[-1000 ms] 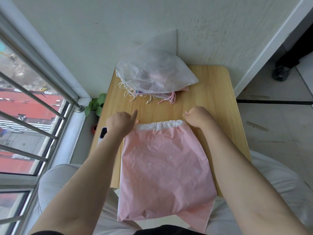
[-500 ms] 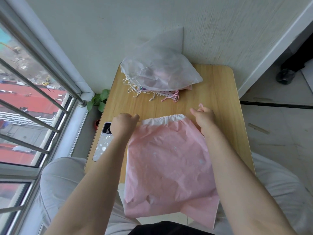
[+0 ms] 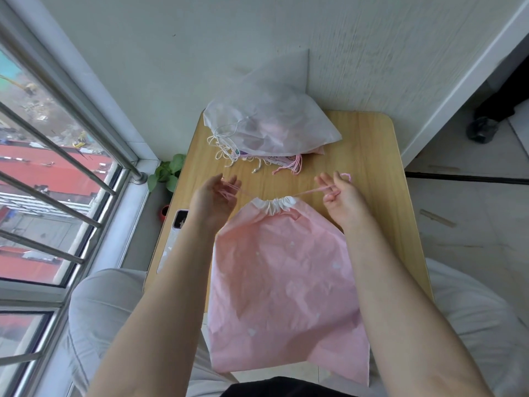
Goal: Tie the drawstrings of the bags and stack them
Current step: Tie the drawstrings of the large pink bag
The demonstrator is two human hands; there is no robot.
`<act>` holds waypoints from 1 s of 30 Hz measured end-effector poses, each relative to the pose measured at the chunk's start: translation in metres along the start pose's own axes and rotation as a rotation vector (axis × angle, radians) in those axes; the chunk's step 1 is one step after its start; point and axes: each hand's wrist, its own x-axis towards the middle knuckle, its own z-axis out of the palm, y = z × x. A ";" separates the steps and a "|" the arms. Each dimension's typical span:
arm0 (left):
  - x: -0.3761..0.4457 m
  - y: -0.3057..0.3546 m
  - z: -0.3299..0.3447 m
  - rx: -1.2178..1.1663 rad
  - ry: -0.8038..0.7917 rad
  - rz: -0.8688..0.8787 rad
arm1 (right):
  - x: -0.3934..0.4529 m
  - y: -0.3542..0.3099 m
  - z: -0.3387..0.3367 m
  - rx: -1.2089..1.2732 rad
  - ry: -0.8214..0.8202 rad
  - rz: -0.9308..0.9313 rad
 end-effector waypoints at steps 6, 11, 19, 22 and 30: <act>-0.001 -0.007 0.008 0.408 0.134 -0.037 | -0.004 0.001 0.005 -0.474 0.094 -0.084; 0.001 -0.025 0.017 1.223 0.320 0.419 | -0.016 0.014 0.024 -1.279 0.065 -0.455; -0.002 -0.026 -0.002 1.775 0.391 0.572 | -0.019 0.018 0.016 -1.773 0.087 -0.489; 0.001 -0.025 -0.006 1.726 0.381 0.543 | -0.020 0.018 0.014 -1.746 0.102 -0.497; 0.001 -0.006 0.021 1.327 0.216 0.337 | -0.022 0.019 0.030 -1.423 -0.090 -0.587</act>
